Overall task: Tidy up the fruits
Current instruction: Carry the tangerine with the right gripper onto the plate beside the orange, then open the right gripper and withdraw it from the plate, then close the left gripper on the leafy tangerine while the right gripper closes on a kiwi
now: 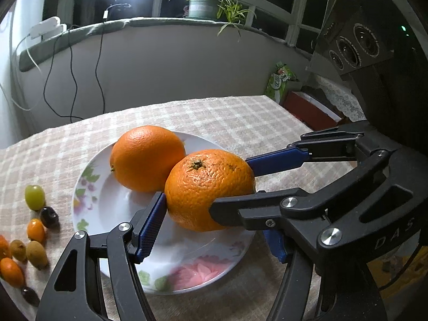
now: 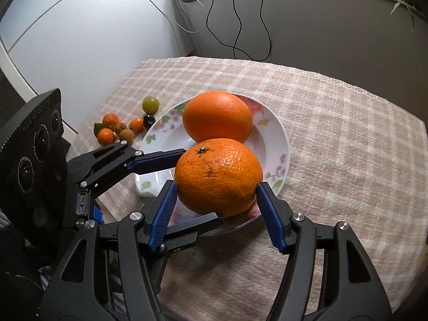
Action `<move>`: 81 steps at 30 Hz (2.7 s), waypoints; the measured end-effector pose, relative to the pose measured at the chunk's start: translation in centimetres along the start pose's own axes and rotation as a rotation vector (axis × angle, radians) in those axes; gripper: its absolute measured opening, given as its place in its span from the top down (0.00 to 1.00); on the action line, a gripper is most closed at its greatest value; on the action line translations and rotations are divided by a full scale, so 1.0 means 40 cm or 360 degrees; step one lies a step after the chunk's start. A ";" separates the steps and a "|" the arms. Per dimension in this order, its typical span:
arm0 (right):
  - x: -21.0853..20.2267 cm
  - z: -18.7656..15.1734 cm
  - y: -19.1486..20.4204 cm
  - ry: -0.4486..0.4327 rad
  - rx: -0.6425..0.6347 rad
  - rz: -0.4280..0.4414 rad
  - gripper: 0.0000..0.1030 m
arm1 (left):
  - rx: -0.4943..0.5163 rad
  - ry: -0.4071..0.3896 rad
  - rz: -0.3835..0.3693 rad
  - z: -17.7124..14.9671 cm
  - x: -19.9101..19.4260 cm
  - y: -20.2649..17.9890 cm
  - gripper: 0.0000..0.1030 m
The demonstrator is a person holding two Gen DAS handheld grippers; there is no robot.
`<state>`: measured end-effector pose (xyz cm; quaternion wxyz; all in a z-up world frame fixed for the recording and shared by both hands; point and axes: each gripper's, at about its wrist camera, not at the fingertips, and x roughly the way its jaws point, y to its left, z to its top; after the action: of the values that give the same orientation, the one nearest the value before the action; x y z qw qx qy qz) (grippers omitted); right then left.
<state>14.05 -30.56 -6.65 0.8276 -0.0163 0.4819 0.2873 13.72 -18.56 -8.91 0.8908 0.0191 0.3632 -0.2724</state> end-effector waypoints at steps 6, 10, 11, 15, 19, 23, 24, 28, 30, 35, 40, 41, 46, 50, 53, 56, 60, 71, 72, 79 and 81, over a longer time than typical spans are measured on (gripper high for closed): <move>-0.003 0.002 0.026 -0.0007 -0.0075 -0.0101 0.36 | -0.0008 0.0031 0.0007 -0.001 0.000 0.004 0.33; -0.015 0.002 0.035 -0.0032 -0.0073 -0.0139 0.31 | -0.0035 0.0081 0.0006 -0.003 0.005 0.016 0.33; -0.019 0.002 0.034 -0.0040 -0.0063 -0.0141 0.29 | -0.0040 0.0081 -0.0003 -0.006 0.003 0.019 0.33; -0.033 0.006 0.027 -0.0064 -0.0001 -0.0115 0.27 | -0.0030 0.0046 0.0001 -0.006 -0.023 0.022 0.33; -0.047 0.005 0.039 -0.0093 0.0014 -0.0112 0.27 | -0.0020 0.0030 0.0006 -0.006 -0.046 0.029 0.33; -0.070 0.003 0.062 -0.0137 0.0008 -0.0112 0.27 | -0.0034 0.0003 0.0006 -0.010 -0.082 0.041 0.33; -0.076 0.004 0.067 -0.0154 0.0009 -0.0115 0.27 | -0.0035 -0.0005 0.0010 -0.012 -0.091 0.043 0.33; -0.104 0.004 0.091 -0.0222 0.0010 -0.0116 0.27 | -0.0022 -0.0051 0.0030 -0.023 -0.134 0.056 0.33; -0.115 0.003 0.109 -0.0259 0.0001 -0.0123 0.27 | -0.0025 -0.0067 0.0043 -0.035 -0.157 0.067 0.33; -0.123 -0.001 0.171 -0.0318 -0.0082 -0.0152 0.27 | -0.0079 -0.0103 0.0069 -0.070 -0.217 0.113 0.33; -0.101 -0.005 0.250 -0.0348 -0.0204 -0.0136 0.27 | -0.0173 -0.0101 0.0155 -0.122 -0.272 0.186 0.33; -0.094 -0.007 0.266 -0.0352 -0.0235 -0.0137 0.27 | -0.0196 -0.0099 0.0169 -0.132 -0.282 0.203 0.33; -0.049 -0.008 0.341 -0.0357 -0.0342 -0.0147 0.27 | -0.0345 -0.0100 0.0291 -0.197 -0.337 0.307 0.34; -0.016 -0.003 0.380 -0.0363 -0.0391 -0.0113 0.27 | -0.0468 -0.0097 0.0352 -0.241 -0.368 0.381 0.37; 0.011 0.007 0.400 -0.0343 -0.0403 -0.0091 0.27 | -0.0534 -0.0103 0.0367 -0.264 -0.383 0.419 0.43; 0.036 0.015 0.415 -0.0320 -0.0408 -0.0064 0.27 | -0.0574 -0.0109 0.0384 -0.282 -0.394 0.451 0.44; 0.071 0.024 0.435 -0.0270 -0.0408 -0.0033 0.27 | -0.0604 -0.0112 0.0363 -0.286 -0.394 0.471 0.54; 0.207 0.078 0.446 -0.0113 -0.0278 -0.0053 0.45 | -0.0687 -0.0096 0.0238 -0.268 -0.350 0.498 0.64; 0.221 0.084 0.446 -0.0096 -0.0260 -0.0042 0.47 | -0.0691 -0.0094 0.0233 -0.264 -0.345 0.499 0.64; 0.281 0.098 0.455 -0.0036 -0.0241 -0.0061 0.49 | -0.0693 -0.0062 0.0249 -0.245 -0.315 0.513 0.64; 0.288 0.099 0.454 -0.0029 -0.0243 -0.0068 0.49 | -0.0688 -0.0051 0.0246 -0.244 -0.307 0.514 0.64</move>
<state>12.50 -8.90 -9.29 0.8342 -0.0869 0.4506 0.3057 10.56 6.98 -11.39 0.8981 -0.1489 0.3963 -0.1194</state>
